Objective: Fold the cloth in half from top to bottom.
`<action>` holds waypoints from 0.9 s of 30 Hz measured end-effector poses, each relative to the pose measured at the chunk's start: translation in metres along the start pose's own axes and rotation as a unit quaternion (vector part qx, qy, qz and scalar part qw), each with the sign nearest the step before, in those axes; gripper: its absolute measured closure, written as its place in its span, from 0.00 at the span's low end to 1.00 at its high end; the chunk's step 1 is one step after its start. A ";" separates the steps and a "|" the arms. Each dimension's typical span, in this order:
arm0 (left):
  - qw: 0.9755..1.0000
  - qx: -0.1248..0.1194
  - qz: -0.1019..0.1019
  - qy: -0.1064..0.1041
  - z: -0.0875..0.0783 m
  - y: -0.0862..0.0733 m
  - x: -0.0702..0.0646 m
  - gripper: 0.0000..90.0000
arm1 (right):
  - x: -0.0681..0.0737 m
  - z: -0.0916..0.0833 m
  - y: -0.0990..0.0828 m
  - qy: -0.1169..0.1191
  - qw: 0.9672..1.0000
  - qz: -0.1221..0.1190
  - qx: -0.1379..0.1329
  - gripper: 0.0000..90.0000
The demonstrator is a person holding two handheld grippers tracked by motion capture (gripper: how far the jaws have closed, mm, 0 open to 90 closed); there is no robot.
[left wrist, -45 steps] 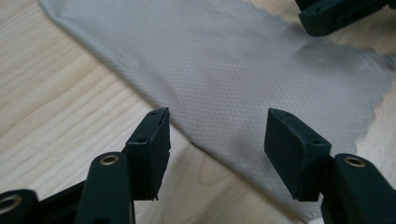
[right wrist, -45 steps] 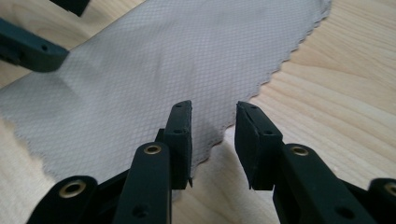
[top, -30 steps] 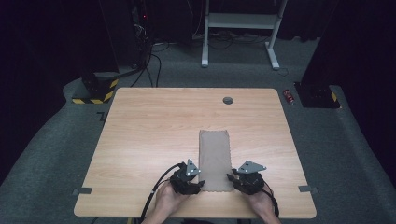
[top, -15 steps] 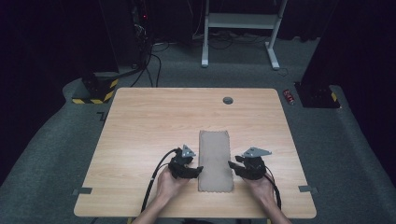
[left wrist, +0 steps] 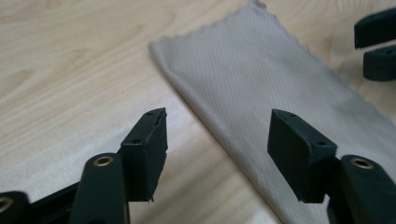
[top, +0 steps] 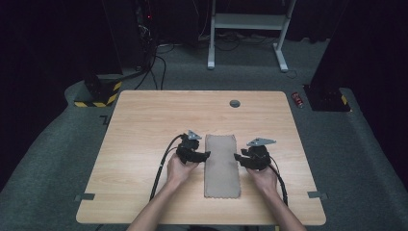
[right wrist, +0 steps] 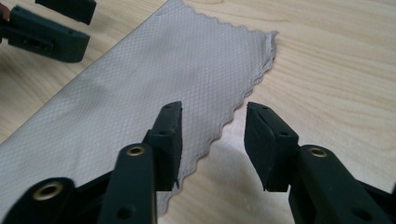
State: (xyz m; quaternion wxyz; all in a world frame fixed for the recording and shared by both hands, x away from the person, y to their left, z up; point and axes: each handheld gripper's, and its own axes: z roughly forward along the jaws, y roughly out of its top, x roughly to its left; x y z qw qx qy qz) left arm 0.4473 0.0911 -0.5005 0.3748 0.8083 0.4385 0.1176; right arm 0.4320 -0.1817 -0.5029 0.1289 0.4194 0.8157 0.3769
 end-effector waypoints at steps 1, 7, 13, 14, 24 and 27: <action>1.000 0.002 -0.001 0.000 0.001 0.001 0.002 0.44 | 0.000 0.002 0.002 -0.003 1.000 -0.004 0.001 0.67; 1.000 0.003 -0.021 0.005 0.010 0.010 0.012 0.45 | -0.006 0.010 0.010 -0.010 1.000 -0.002 0.001 0.72; 0.999 0.009 -0.028 0.020 0.019 0.024 0.018 0.46 | -0.015 0.015 0.019 -0.013 1.000 0.013 -0.004 0.74; 0.999 0.010 -0.028 0.022 0.020 0.026 0.018 0.46 | -0.016 0.016 0.020 -0.014 1.000 0.015 -0.003 0.74; 0.998 0.011 -0.048 0.040 0.036 0.035 0.027 0.49 | -0.025 0.034 0.037 -0.041 0.999 0.036 -0.002 0.78; 0.998 0.017 -0.054 0.041 0.041 0.035 0.028 0.48 | -0.029 0.038 0.037 -0.043 0.998 0.048 0.000 0.78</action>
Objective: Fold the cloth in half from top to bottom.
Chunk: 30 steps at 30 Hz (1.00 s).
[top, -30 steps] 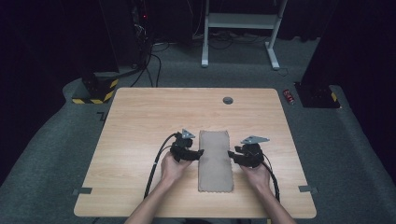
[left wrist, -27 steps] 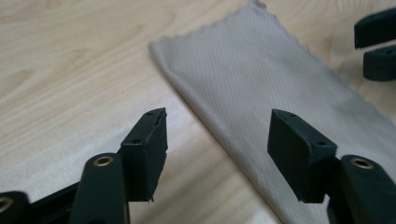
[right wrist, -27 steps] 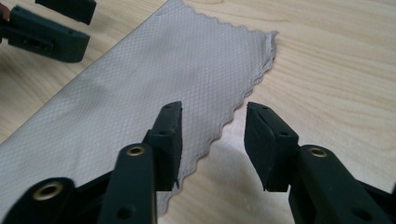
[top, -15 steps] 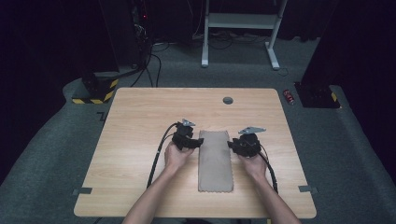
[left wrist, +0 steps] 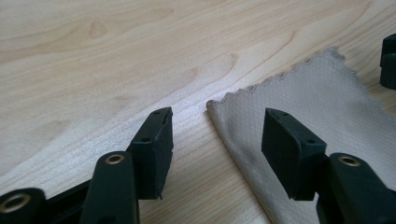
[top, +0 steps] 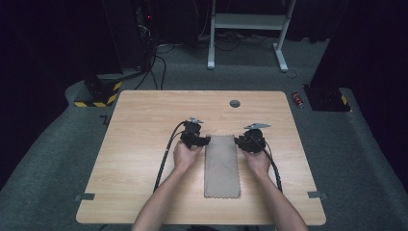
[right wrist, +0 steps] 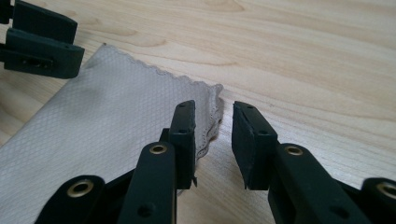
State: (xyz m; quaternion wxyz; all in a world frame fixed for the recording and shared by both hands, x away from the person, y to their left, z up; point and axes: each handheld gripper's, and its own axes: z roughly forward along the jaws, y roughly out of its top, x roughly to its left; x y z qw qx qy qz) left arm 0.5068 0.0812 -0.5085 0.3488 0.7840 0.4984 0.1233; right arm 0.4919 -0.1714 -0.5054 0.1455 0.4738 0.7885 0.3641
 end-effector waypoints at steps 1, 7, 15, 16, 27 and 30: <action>1.000 0.003 -0.003 0.004 0.002 0.000 0.001 0.48 | -0.001 0.002 0.000 -0.002 1.000 -0.001 0.001 0.78; 1.000 0.001 -0.002 0.012 0.006 0.002 0.000 0.49 | 0.002 0.011 0.008 -0.020 1.000 -0.015 0.000 0.76; 0.999 0.012 0.037 0.034 0.010 0.006 -0.011 0.55 | 0.003 0.022 0.016 -0.036 0.999 -0.020 0.016 0.75; 0.998 0.014 0.042 0.040 0.011 0.006 -0.012 0.55 | 0.003 0.024 0.015 -0.039 0.999 -0.021 0.024 0.75; 0.997 0.021 0.062 0.039 0.012 0.008 -0.018 0.67 | 0.005 0.027 0.014 -0.035 0.998 -0.039 0.029 0.85; 0.997 0.021 0.061 0.033 0.012 0.008 -0.019 0.73 | 0.006 0.028 0.015 -0.029 0.998 -0.044 0.029 0.91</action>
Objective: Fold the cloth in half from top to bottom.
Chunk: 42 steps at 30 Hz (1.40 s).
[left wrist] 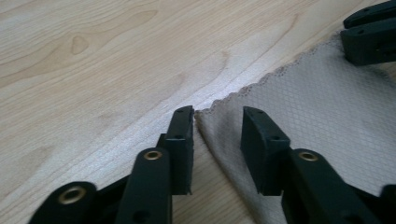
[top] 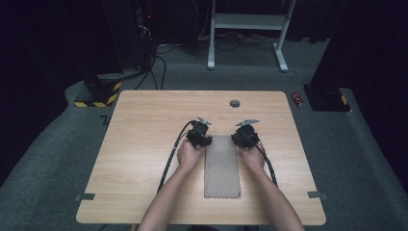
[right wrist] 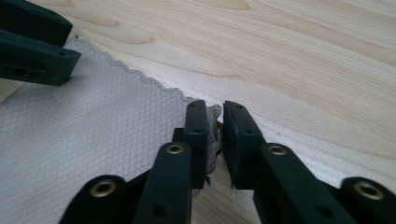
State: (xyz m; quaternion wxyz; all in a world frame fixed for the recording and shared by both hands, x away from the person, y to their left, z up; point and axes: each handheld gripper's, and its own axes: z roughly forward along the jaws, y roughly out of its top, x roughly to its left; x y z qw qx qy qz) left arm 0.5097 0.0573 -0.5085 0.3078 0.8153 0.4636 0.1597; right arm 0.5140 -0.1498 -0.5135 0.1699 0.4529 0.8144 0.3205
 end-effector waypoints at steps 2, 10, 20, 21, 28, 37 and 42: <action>1.000 0.001 0.002 -0.005 0.000 0.000 -0.001 0.78 | 0.000 0.000 0.002 0.007 1.000 0.004 0.007 0.95; 0.999 0.005 -0.031 -0.041 0.001 0.001 0.005 0.95 | -0.002 0.001 0.005 0.020 1.000 0.008 0.019 0.98; 0.998 0.021 -0.018 -0.061 0.000 0.005 0.009 0.99 | -0.003 -0.001 0.006 0.024 0.999 0.007 0.021 0.99; 0.998 0.020 -0.018 -0.063 0.000 0.005 0.010 0.99 | -0.004 -0.002 0.007 0.027 0.999 0.008 0.020 0.99; 0.997 0.010 -0.025 -0.077 -0.008 0.009 0.015 0.99 | -0.003 -0.016 0.013 0.035 0.999 -0.003 -0.002 0.99; 0.995 -0.006 -0.037 -0.088 -0.014 0.011 0.024 0.99 | -0.005 -0.017 0.015 0.041 0.999 0.002 -0.011 1.00; 0.995 -0.005 -0.032 -0.090 -0.016 0.016 0.025 0.99 | -0.006 -0.018 0.016 0.043 0.999 0.007 -0.014 1.00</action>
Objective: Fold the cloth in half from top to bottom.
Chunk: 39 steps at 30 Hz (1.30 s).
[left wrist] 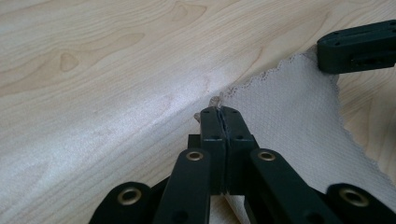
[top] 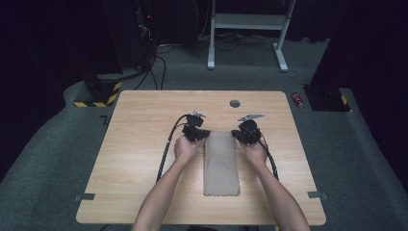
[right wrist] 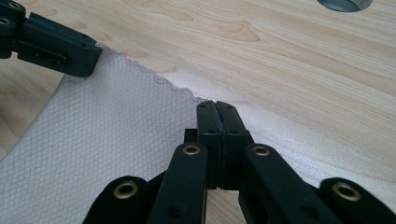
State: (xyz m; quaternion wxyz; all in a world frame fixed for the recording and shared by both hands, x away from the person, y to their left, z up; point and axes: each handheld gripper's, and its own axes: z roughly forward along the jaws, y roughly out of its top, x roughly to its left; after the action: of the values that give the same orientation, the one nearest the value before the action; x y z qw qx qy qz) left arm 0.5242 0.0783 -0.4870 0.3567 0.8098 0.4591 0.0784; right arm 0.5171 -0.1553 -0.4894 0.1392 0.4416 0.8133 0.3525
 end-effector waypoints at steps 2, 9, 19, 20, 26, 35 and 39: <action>1.000 -0.001 0.002 0.003 0.000 0.002 0.000 0.99 | -0.001 0.000 0.004 -0.002 1.000 -0.002 0.005 1.00; 1.000 -0.009 -0.007 0.003 -0.003 0.010 0.006 0.99 | -0.002 -0.001 0.016 -0.007 1.000 -0.001 0.004 1.00; 0.999 -0.030 -0.008 0.011 -0.016 0.030 0.010 0.98 | 0.001 -0.009 0.042 -0.029 0.999 -0.011 -0.008 1.00; 0.999 -0.031 -0.006 0.011 -0.017 0.029 0.010 0.98 | 0.002 -0.010 0.042 -0.029 0.999 -0.011 -0.008 1.00; 0.999 -0.035 0.006 0.004 -0.019 0.025 0.005 0.98 | 0.002 -0.011 0.033 -0.025 1.000 -0.015 -0.008 1.00; 0.999 -0.034 0.027 -0.002 -0.021 0.017 -0.003 0.98 | 0.001 -0.013 0.019 -0.016 1.000 -0.023 -0.011 1.00; 0.999 -0.033 0.040 0.004 -0.022 0.015 -0.006 0.98 | 0.003 -0.015 0.015 -0.011 0.999 -0.028 -0.014 1.00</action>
State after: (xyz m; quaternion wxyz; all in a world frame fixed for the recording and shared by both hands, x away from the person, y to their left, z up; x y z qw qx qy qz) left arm 0.5209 0.0801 -0.4601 0.3782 0.8152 0.4244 0.1110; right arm 0.5171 -0.1543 -0.4681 0.1637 0.4208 0.8186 0.3550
